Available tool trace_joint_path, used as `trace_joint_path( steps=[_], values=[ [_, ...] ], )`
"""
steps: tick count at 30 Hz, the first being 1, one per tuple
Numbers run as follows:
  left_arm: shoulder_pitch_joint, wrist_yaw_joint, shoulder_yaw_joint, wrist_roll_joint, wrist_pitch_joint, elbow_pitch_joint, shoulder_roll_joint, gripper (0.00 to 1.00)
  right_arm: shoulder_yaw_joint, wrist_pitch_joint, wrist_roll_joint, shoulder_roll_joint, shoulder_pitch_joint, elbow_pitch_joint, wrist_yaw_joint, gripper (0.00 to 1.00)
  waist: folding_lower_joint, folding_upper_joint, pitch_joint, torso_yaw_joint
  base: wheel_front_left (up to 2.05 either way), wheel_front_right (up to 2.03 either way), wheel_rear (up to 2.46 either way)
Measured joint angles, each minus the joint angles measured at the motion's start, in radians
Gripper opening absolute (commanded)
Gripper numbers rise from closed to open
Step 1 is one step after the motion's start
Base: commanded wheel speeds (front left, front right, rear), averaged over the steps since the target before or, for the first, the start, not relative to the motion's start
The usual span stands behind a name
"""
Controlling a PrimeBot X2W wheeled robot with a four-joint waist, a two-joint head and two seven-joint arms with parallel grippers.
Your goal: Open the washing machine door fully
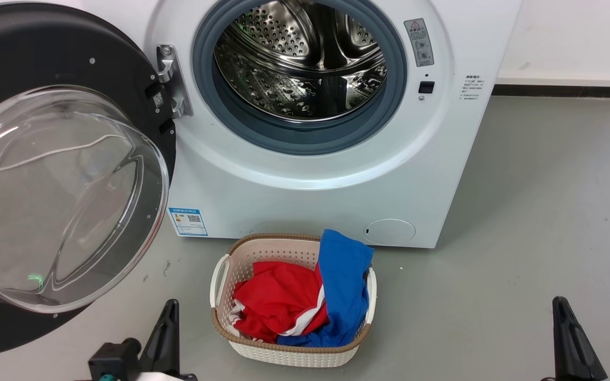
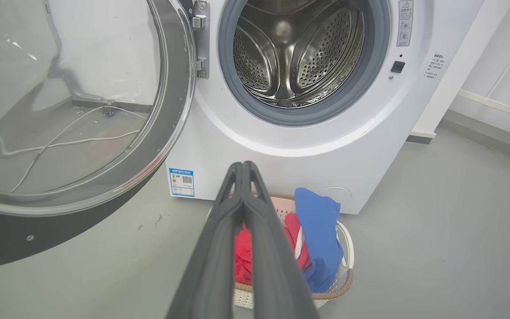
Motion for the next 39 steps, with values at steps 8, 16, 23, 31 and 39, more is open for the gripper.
trace_joint_path(
  steps=[8,16,23,31,39],
  values=[
    [-0.019,-0.007,0.012,-0.159,0.036,0.01,0.0,0.0,0.008,0.032,0.154,-0.004,-0.033,0.027,0.0,0.0,0.0,0.0,0.001,-0.005,0.0,0.0,0.0],
    [-0.038,-0.009,0.023,-0.304,0.07,0.017,0.0,0.0,0.015,0.061,0.297,-0.008,-0.064,0.051,0.0,0.0,0.0,0.0,0.003,-0.01,0.0,0.0,0.0],
    [-0.054,-0.017,0.033,-0.421,0.097,0.026,-0.001,0.0,0.019,0.085,0.407,-0.012,-0.088,0.07,0.0,0.0,0.0,0.0,0.004,-0.014,0.0,0.0,0.0],
    [-0.07,-0.018,0.044,-0.543,0.127,0.033,-0.001,0.0,0.021,0.111,0.524,-0.014,-0.114,0.092,0.0,0.0,0.0,0.0,0.006,-0.019,0.0,0.0,0.0],
    [-0.088,-0.024,0.054,-0.669,0.157,0.042,-0.001,0.0,0.024,0.139,0.643,-0.017,-0.14,0.112,0.0,0.0,0.0,0.0,0.007,-0.024,0.0,0.0,0.0]
  ],
)
